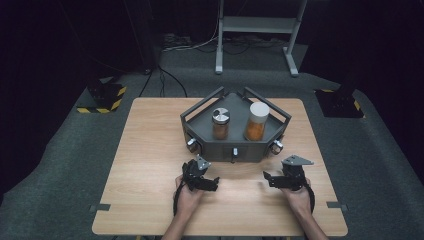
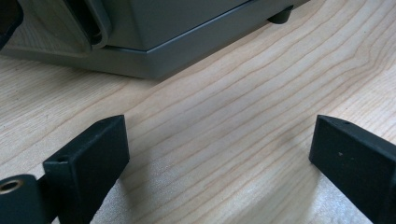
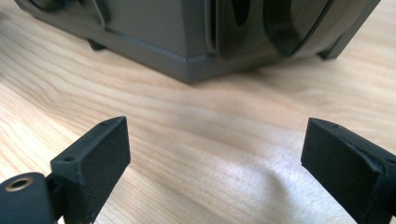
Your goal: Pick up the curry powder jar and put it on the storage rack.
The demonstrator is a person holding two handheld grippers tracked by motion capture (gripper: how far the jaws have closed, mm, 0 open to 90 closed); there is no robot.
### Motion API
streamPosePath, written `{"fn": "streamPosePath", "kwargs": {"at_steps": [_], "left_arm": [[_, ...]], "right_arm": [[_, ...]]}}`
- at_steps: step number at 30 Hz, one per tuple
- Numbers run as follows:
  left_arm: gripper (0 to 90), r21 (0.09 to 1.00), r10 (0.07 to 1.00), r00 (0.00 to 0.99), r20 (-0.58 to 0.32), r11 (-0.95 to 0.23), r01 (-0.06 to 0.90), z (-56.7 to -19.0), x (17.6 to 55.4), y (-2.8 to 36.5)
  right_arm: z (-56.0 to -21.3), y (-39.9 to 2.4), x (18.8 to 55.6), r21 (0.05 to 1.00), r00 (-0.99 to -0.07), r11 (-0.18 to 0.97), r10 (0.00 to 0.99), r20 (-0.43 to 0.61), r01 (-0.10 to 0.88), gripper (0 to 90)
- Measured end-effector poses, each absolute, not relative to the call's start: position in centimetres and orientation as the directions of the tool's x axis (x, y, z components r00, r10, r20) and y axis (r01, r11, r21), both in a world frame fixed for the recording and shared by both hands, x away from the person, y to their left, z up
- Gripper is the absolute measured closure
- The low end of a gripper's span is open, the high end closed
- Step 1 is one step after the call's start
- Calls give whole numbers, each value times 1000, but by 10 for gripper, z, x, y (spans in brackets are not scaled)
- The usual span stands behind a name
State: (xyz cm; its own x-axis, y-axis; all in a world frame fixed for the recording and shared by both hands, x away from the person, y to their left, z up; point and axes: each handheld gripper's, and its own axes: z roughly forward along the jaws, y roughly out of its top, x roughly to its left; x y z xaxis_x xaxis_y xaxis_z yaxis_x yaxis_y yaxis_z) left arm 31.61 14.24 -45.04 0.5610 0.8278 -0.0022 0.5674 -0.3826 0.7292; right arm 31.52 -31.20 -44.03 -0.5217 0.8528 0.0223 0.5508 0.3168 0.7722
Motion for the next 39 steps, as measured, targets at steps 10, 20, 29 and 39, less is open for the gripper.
{"fn": "streamPosePath", "kwargs": {"at_steps": [10,20,29,39], "left_arm": [[49,729,828,561,-2,-382,568,-450,316,142],[49,729,828,561,-3,-382,568,-450,316,142],[49,729,828,560,-2,-382,568,-450,316,142],[49,729,828,560,-1,-383,567,-450,316,142]], "right_arm": [[-445,-297,321,741,-517,348,856,-2,574,84],[-444,-292,322,727,-518,369,855,-22,578,77],[-444,-292,323,728,-521,370,853,-21,578,77],[-444,-292,322,727,-519,368,855,-19,580,77]]}}
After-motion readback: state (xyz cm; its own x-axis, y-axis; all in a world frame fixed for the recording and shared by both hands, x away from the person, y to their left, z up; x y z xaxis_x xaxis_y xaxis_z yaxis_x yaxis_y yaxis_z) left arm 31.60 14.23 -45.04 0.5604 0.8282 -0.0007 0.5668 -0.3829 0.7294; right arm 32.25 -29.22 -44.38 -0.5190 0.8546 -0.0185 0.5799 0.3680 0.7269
